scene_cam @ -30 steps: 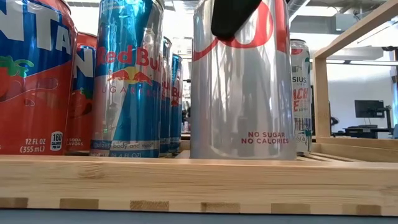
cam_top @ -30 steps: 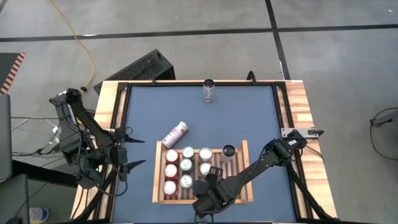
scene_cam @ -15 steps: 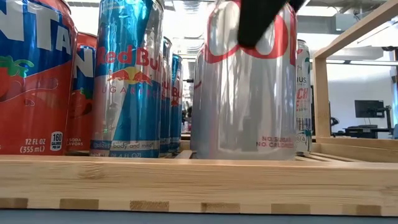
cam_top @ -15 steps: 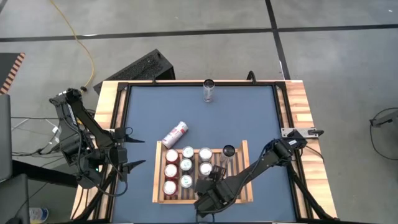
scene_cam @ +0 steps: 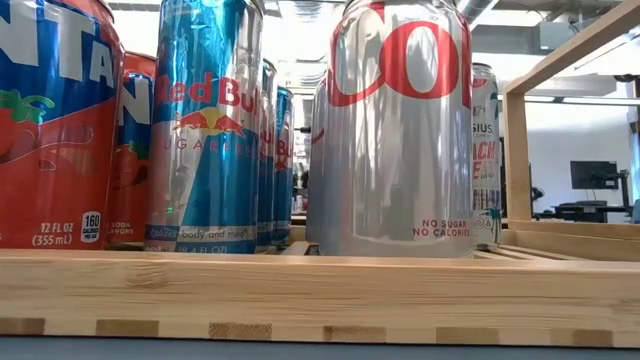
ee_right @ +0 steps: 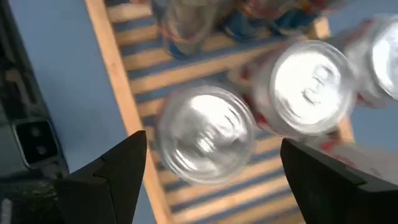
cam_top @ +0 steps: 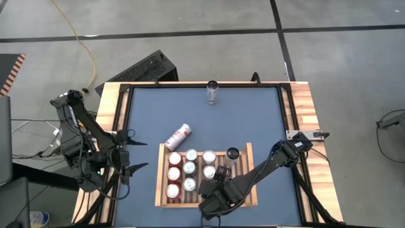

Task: Place canned beverage on shelf
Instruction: Put the white-pink soda can on the shelf aligned with the other white-pink

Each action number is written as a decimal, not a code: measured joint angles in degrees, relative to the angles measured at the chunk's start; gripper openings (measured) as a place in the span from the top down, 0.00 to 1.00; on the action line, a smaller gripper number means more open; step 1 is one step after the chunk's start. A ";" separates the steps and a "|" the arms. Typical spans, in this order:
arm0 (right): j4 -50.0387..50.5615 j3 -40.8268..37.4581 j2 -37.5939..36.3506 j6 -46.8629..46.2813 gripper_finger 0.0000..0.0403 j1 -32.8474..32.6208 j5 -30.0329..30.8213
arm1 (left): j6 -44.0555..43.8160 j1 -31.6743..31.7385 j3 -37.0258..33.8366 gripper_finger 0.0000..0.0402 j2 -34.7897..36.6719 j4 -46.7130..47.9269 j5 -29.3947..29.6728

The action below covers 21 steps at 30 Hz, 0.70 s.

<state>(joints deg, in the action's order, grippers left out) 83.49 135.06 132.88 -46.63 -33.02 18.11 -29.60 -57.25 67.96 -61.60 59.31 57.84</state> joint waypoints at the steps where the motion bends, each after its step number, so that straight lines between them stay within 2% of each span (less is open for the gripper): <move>1: 0.43 -0.36 -0.75 -0.01 0.17 -0.06 -0.02 | 0.02 0.02 0.01 0.20 0.00 0.01 0.00; 6: 2.80 -0.67 -4.13 -0.94 0.17 -1.13 0.31 | 0.02 0.01 0.01 0.20 0.00 0.17 -0.03; 10: 4.74 -0.61 -5.40 -5.47 0.20 -2.84 2.46 | -0.03 0.02 0.00 0.20 0.00 0.20 -0.01; 14: 6.29 -0.66 -3.71 -9.84 0.30 -4.39 3.00 | -0.06 0.01 0.01 0.20 0.00 0.15 0.00; 21: 4.53 -0.72 -0.41 -10.45 0.53 -5.26 2.64 | -0.11 0.02 0.00 0.20 0.00 0.09 0.00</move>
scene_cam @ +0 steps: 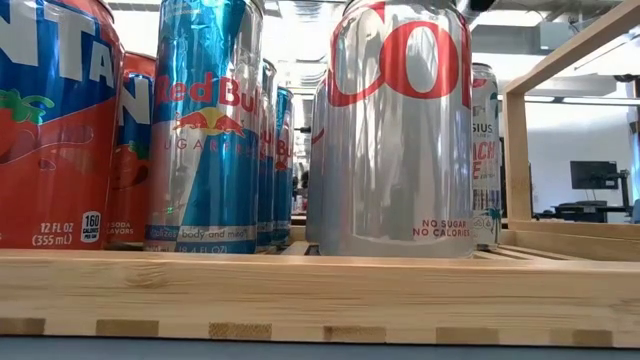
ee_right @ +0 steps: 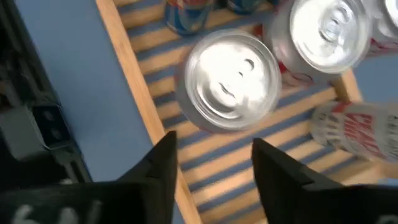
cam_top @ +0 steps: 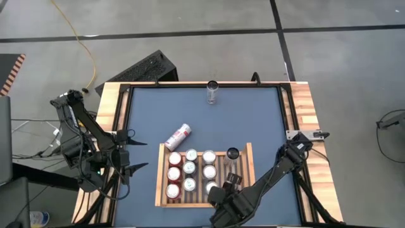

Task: Place canned beverage on shelf
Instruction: Put the white-pink soda can on the shelf aligned with the other white-pink, then put the white-pink soda can on the shelf aligned with the other white-pink soda can

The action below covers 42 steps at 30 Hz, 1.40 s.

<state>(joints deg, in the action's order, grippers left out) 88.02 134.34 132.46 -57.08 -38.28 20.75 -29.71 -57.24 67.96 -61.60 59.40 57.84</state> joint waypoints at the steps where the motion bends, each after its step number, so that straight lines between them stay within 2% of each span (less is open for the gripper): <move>1: -1.07 -0.21 0.00 -0.04 0.57 0.01 0.13 | -0.02 0.00 0.01 0.20 0.00 -0.08 -0.02; 6: -4.15 -0.81 0.02 0.52 0.72 0.41 0.50 | -0.11 0.00 0.00 0.20 0.00 -0.27 0.00; 11: -4.54 -0.81 0.00 0.98 0.80 1.02 0.61 | -0.13 0.00 0.02 0.20 0.00 -0.36 -0.02; 18: -4.49 -0.81 -0.02 1.66 0.83 1.35 0.52 | -0.13 -0.01 0.00 0.20 0.00 -0.35 -0.02; 24: -2.94 0.43 -0.05 3.52 0.83 1.26 -2.70 | -0.11 0.00 0.00 0.20 0.00 -0.35 -0.02; 29: -2.79 0.60 -3.62 6.48 0.83 1.19 -2.52 | -0.74 0.00 0.00 0.20 0.00 -0.36 -0.04; 31: -2.73 0.55 -5.92 8.60 0.83 1.34 -0.72 | -1.24 0.00 0.00 0.20 0.00 -0.35 -0.04; 37: -1.64 0.59 -13.04 18.56 0.82 5.57 13.57 | -1.41 -0.01 0.02 0.20 0.00 -0.24 -0.85; 42: -0.79 0.59 -17.73 30.31 0.72 13.28 14.78 | 0.06 0.00 0.00 0.20 0.00 -0.12 -0.85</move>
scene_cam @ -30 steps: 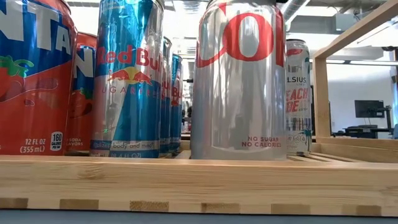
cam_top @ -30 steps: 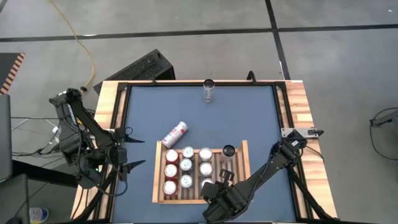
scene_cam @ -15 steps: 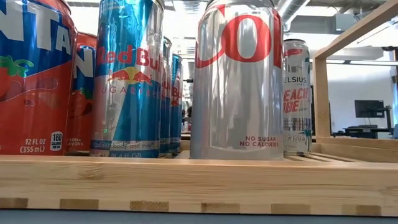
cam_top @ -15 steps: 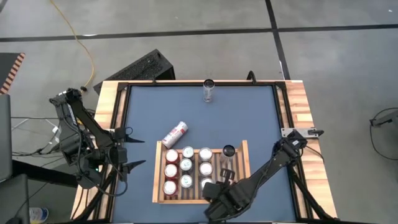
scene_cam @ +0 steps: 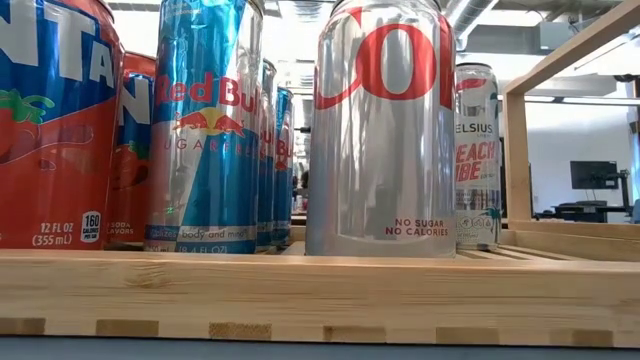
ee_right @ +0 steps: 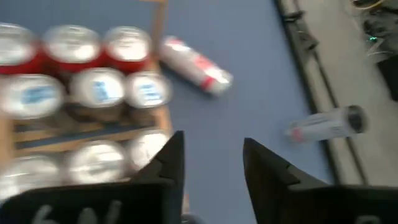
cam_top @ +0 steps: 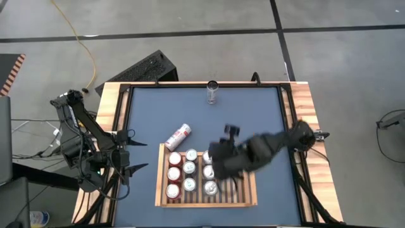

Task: Place canned beverage on shelf
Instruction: Put the white-pink soda can on the shelf aligned with the other white-pink soda can

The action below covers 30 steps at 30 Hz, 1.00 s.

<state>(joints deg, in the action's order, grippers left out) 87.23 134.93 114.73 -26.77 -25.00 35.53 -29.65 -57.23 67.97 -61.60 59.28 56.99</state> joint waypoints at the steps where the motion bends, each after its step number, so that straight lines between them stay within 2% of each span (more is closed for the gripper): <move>1: 0.09 0.00 -0.62 2.85 0.69 1.85 0.00 | 0.06 -0.01 0.00 0.20 0.00 0.01 -0.02; 6: 0.53 0.00 -2.30 17.22 0.50 13.21 -0.67 | 0.10 0.00 0.02 0.20 0.00 0.17 -0.22; 11: 0.67 0.00 -2.05 30.19 0.33 25.38 -8.20 | -0.06 0.00 0.00 0.20 0.00 0.38 -0.26; 14: -0.20 -0.47 -1.98 36.46 0.28 31.64 -11.28 | -0.52 -0.01 0.00 0.20 0.00 0.40 -0.26; 17: -2.90 -1.31 -1.95 38.16 0.26 37.14 -12.36 | -1.53 -0.01 0.01 0.20 0.00 0.42 0.13; 20: -4.70 -1.31 -1.87 38.32 0.26 41.63 -21.24 | -2.12 0.00 0.01 0.20 0.00 0.42 0.79; 22: -7.58 -1.31 -1.96 39.26 0.26 42.84 -28.52 | -2.12 0.00 0.00 0.20 0.00 0.42 0.69; 24: -11.32 -1.31 -1.95 40.78 0.26 42.47 -32.27 | -2.18 0.00 0.00 0.20 0.00 0.42 0.19; 30: -23.14 -1.36 1.58 49.38 0.27 37.61 -34.07 | -3.94 0.00 0.00 0.20 0.00 0.46 -0.28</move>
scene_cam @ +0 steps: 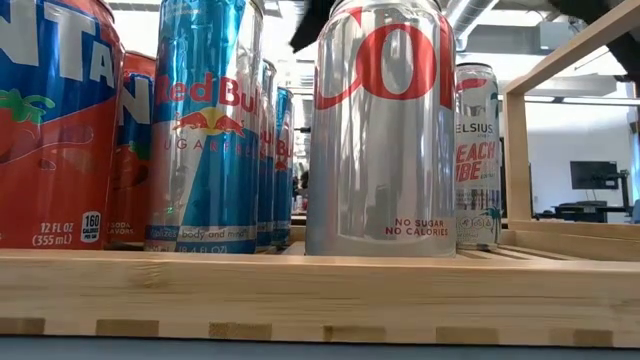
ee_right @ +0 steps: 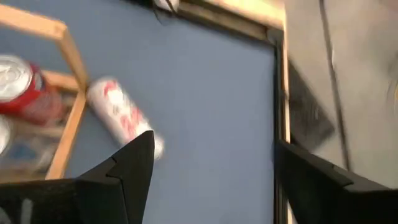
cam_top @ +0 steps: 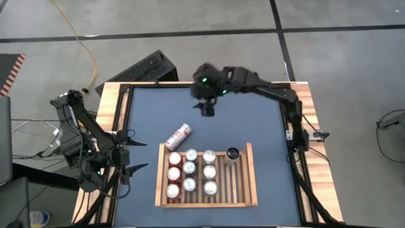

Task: Place canned beverage on shelf
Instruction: Put the white-pink soda can on the shelf aligned with the other white-pink soda can

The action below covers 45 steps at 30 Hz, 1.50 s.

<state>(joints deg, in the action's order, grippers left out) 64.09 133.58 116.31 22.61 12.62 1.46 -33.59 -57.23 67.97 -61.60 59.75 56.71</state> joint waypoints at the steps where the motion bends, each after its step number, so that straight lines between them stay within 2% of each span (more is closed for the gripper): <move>1: -2.81 0.21 1.54 1.98 0.27 -1.13 -0.04 | -0.02 0.00 0.00 0.20 0.00 0.00 0.00; 9: -6.12 0.00 11.99 11.05 0.27 -4.44 -0.40 | -0.65 0.00 0.02 0.20 0.02 0.61 -0.68; 13: -6.28 0.01 16.31 12.56 0.27 -4.84 -0.59 | -1.57 0.00 0.02 0.20 -0.10 1.32 -0.73; 16: -6.85 0.12 18.68 12.70 0.27 -4.84 -2.93 | -1.83 0.03 0.02 0.20 -0.34 1.57 -0.48; 24: -8.42 0.03 22.97 16.89 0.27 -5.51 -4.64 | -3.45 0.11 0.02 0.20 -0.35 2.89 0.22; 39: -8.89 0.07 27.45 17.32 0.27 -5.55 -3.58 | -3.76 0.11 0.02 0.20 -0.39 3.86 0.75; 42: -8.05 0.07 27.45 16.06 0.30 -5.89 -2.54 | -3.76 0.11 0.02 0.20 -0.39 3.85 0.74; 45: -7.14 0.07 27.45 14.88 0.37 -5.87 -1.63 | -3.76 0.11 0.02 0.20 -0.39 3.85 0.74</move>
<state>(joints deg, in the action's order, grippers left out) 56.95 133.64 143.76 37.50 6.74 -0.16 -37.34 -57.12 67.99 -62.00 63.59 57.45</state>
